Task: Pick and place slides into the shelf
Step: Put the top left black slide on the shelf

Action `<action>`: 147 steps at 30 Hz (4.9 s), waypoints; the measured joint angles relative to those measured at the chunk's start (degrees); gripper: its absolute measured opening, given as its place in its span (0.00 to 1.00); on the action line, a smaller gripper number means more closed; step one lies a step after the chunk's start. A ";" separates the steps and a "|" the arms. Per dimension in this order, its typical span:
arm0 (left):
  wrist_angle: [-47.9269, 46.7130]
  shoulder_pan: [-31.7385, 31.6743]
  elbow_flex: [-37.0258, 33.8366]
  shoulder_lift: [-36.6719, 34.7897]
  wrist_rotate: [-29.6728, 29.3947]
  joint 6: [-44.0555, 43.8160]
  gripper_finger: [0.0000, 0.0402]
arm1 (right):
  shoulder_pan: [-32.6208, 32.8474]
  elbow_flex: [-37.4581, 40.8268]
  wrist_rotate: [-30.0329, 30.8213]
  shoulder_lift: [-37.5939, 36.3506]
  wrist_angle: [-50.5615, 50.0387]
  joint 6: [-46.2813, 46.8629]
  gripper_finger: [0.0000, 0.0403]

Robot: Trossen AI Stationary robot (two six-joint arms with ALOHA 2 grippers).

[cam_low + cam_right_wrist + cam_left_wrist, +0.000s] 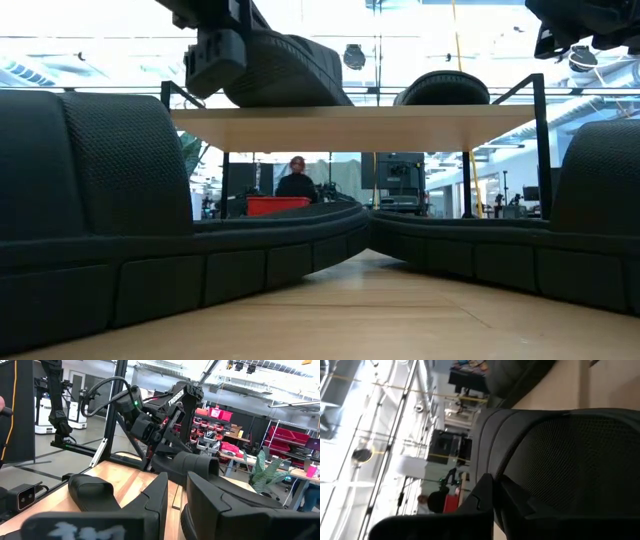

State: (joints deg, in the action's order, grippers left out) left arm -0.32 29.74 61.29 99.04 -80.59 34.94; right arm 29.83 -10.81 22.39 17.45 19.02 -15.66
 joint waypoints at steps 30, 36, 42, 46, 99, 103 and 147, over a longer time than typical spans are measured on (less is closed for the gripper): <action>0.03 -2.47 3.43 -0.63 -1.84 -0.10 0.55 | 0.00 0.00 -0.02 -0.02 0.51 1.49 0.16; -1.10 -4.17 3.76 -0.63 -1.92 -0.23 0.53 | -0.01 0.00 -0.09 -0.02 0.50 1.49 0.16; -3.87 -3.71 3.76 -0.63 4.31 -0.35 0.53 | 0.01 0.00 -0.09 -0.01 0.49 1.49 0.16; -8.95 -3.35 3.76 -0.63 6.25 -2.42 0.53 | -0.01 0.00 -0.09 -0.02 0.47 1.49 0.16; 7.33 -9.22 -44.98 -79.40 61.33 -11.95 0.03 | -8.09 -4.69 -1.72 4.89 -0.44 5.54 0.16; 9.15 -9.20 -47.92 -81.06 61.10 -12.83 0.02 | -12.13 -13.17 -4.94 8.17 -12.98 7.41 0.11; 7.68 -9.20 -50.27 -81.05 58.09 -17.47 0.03 | -57.58 -69.72 -70.63 72.68 -35.60 30.58 0.56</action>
State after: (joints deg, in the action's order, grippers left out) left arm 7.36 20.53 11.03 18.00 -22.50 17.47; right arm -27.75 -80.53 -48.24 90.14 -16.58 14.92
